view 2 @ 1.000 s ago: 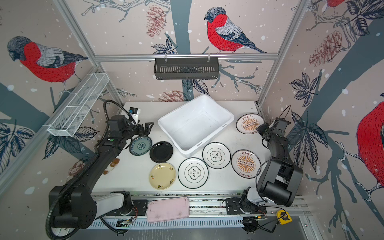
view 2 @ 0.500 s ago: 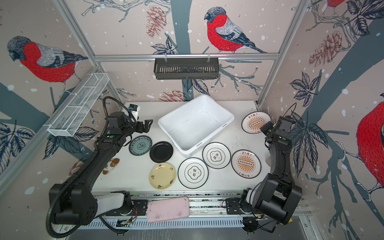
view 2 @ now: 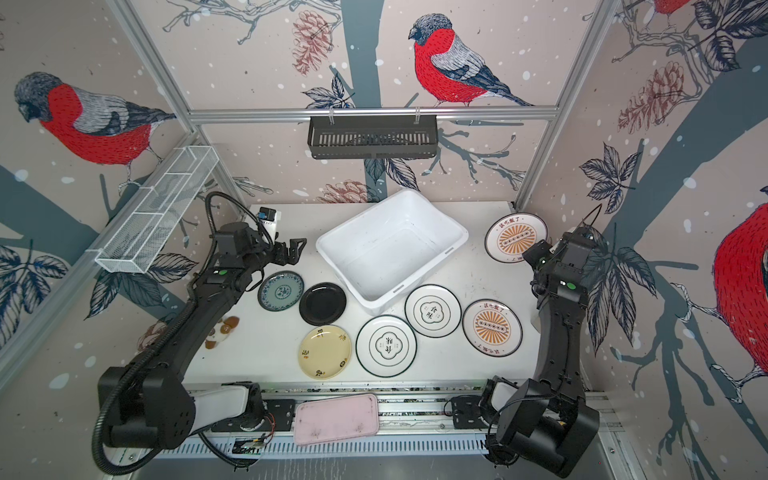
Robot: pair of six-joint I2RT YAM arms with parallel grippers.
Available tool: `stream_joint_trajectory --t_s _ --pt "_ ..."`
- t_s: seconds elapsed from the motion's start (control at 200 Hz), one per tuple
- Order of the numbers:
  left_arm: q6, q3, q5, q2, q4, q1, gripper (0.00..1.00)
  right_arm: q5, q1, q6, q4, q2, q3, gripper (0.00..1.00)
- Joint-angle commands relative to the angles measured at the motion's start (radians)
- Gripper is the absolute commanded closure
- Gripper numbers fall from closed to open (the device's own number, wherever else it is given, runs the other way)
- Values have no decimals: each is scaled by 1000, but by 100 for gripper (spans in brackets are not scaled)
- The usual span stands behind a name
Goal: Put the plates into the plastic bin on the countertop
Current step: 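Lift the sunburst plate upright with the right gripper, then carry the sunburst plate over the white bin with the right gripper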
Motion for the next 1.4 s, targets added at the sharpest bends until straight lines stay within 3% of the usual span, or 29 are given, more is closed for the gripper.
stream_joint_trajectory --t_s 0.0,0.235,0.69,0.931,1.391 --pt "3 14 7 0 6 0 2 -32 23 -11 -6 -22 40 99" --pt "11 35 20 12 -12 -1 2 -66 105 3 -40 -30 118 99" --pt "29 125 -6 8 -123 0 2 26 584 66 33 81 216 99" --pt "57 125 -27 -32 -168 0 2 31 770 77 125 206 207 99" --pt "40 123 1 -58 -189 -1 2 -83 906 -25 90 550 310 99"
